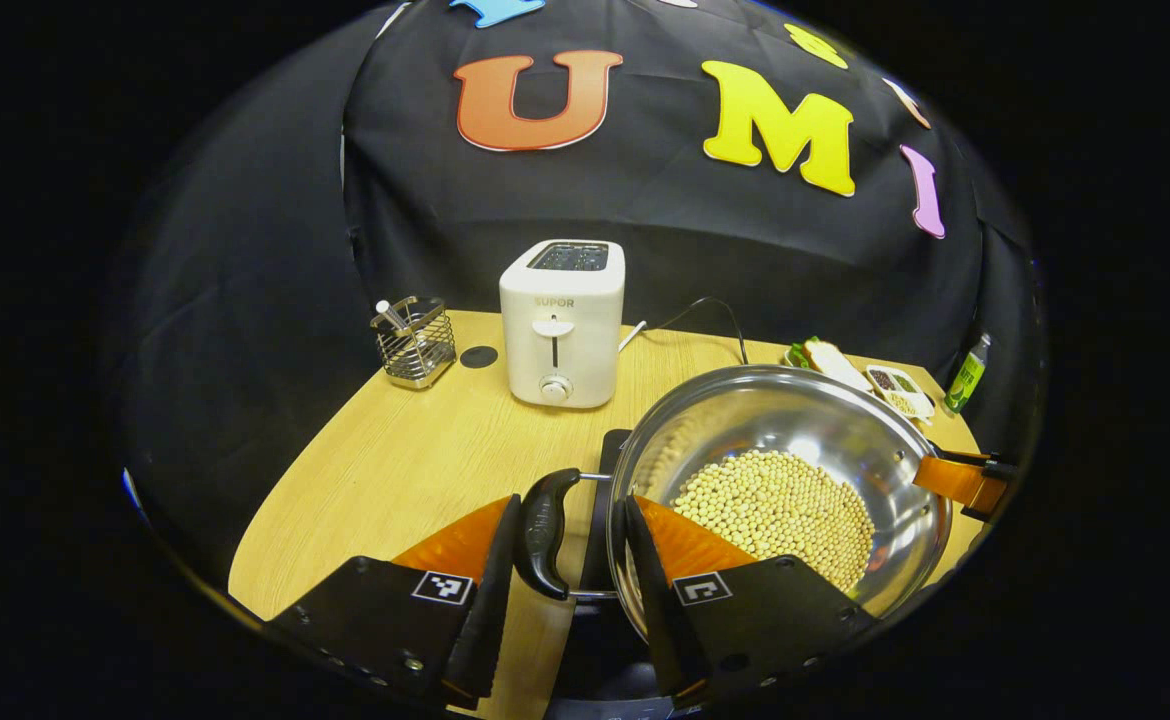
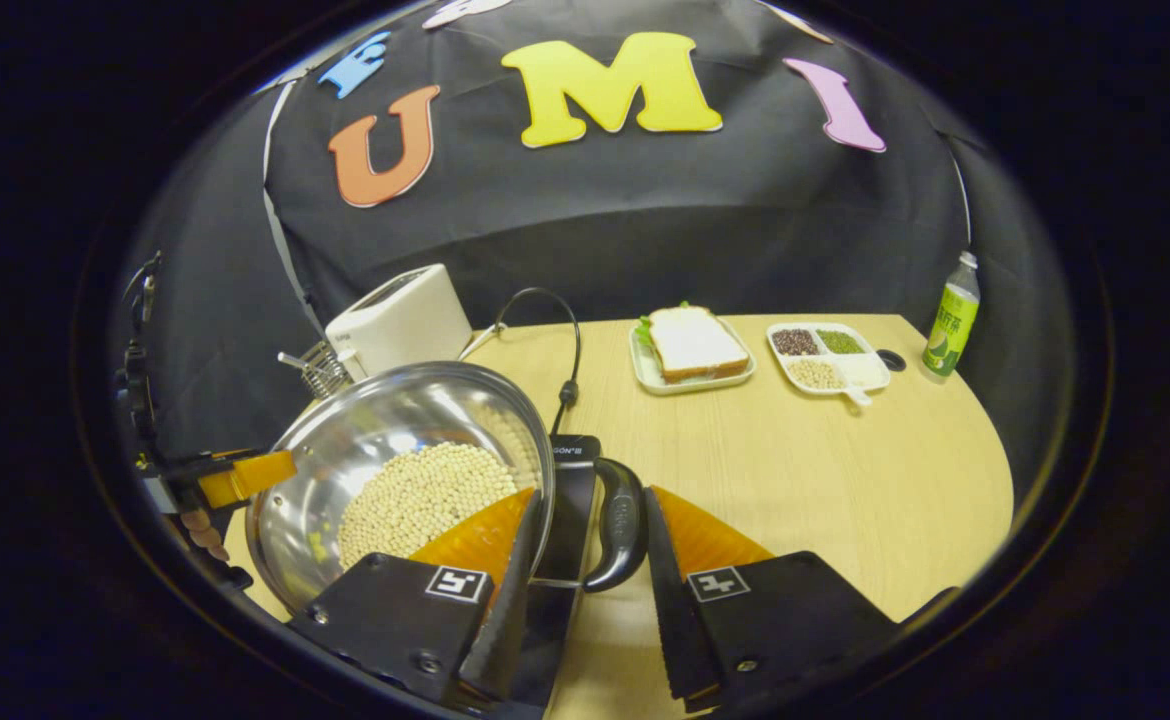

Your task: First push the handle of the pot to place it horizontally, then grasp the pot with both hands and set it on the induction cooktop.

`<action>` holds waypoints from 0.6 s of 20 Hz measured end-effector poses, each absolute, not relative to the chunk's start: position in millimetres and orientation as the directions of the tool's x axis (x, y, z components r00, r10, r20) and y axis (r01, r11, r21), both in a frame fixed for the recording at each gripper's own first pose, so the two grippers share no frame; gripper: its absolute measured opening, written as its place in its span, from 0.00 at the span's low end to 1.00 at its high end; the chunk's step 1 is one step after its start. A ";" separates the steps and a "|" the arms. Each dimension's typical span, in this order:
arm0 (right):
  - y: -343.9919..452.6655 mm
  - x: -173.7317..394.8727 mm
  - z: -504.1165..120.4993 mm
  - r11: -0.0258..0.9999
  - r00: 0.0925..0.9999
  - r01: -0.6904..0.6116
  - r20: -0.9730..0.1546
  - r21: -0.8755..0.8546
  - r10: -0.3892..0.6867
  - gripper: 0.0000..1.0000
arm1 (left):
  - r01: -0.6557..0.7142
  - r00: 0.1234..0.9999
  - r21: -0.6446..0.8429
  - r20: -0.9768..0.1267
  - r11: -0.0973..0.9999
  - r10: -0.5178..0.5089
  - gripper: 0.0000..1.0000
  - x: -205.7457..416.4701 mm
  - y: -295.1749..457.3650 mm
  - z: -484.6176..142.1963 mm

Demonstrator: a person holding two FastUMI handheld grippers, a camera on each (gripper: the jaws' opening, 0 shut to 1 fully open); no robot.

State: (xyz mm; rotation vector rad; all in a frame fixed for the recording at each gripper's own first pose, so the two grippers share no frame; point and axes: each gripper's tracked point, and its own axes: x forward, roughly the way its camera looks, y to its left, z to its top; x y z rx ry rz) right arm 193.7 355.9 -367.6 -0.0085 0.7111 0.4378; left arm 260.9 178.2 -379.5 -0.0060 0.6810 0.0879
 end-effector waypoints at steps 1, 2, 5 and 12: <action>354.8 193.4 -367.6 0.910 0.678 -0.389 -0.624 0.144 0.389 0.58 | -0.081 0.781 0.013 -0.621 0.997 0.071 0.58 261.4 176.7 -378.1; 355.5 194.0 -367.9 0.909 0.683 -0.388 -0.615 0.151 0.394 0.60 | -0.079 0.785 0.005 -0.616 0.997 0.065 0.58 260.7 178.3 -378.3; 355.1 194.6 -367.2 0.909 0.702 -0.383 -0.590 0.161 0.400 0.63 | -0.084 0.797 -0.038 -0.602 0.996 0.044 0.58 260.0 178.5 -376.2; 340.3 177.6 -338.5 0.919 0.817 -0.394 -0.467 -0.025 0.337 0.73 | -0.157 0.851 0.008 -0.506 0.988 0.139 0.94 249.5 196.6 -335.6</action>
